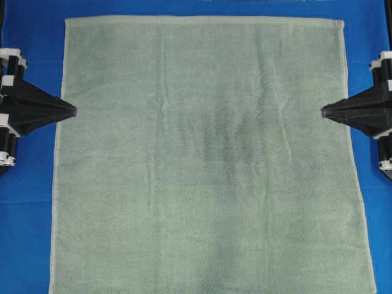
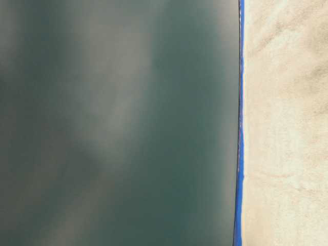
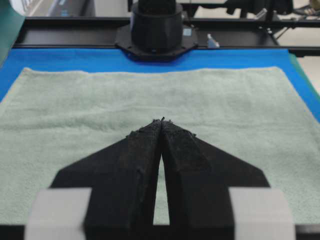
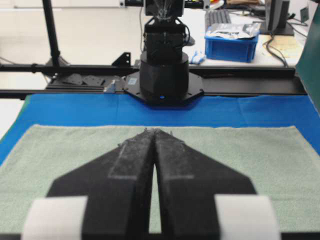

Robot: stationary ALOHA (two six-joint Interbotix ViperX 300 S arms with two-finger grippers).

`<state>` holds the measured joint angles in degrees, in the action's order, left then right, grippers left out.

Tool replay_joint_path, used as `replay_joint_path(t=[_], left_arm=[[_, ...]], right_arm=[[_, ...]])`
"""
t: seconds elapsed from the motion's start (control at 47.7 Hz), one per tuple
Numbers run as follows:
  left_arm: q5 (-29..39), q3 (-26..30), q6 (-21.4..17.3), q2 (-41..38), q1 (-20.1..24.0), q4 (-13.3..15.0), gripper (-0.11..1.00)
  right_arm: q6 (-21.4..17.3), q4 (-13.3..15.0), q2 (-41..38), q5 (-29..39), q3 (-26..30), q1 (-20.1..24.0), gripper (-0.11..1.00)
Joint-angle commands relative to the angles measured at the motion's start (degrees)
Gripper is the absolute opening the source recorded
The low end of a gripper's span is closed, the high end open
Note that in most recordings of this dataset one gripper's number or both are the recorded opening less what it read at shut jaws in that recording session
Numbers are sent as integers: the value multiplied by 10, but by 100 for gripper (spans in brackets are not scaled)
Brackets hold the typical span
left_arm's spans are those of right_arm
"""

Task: Fold a bath towel.
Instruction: 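Move both grippers to the far corners of the green towel and grasp them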

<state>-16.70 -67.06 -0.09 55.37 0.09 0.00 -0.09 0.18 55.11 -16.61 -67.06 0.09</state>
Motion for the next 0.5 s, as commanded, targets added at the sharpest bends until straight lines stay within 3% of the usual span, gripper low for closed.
replay_joint_path(t=[0.0,0.105,0.293,0.482], left_arm=[[39,30,-2,0,-2,4,1],[127,76,-11,1,23,0,1],[251,142,-31,-9,85,-2,1],[280,167,-84,-49,149,-6,1]], right_arm=[[-3,-2,-1,-2,14,-5,0],[-7,-3,-2,76,51,-22,0],[-5,0,-18,253,132,-99,0],[4,26,-57,352,177,-205,0]])
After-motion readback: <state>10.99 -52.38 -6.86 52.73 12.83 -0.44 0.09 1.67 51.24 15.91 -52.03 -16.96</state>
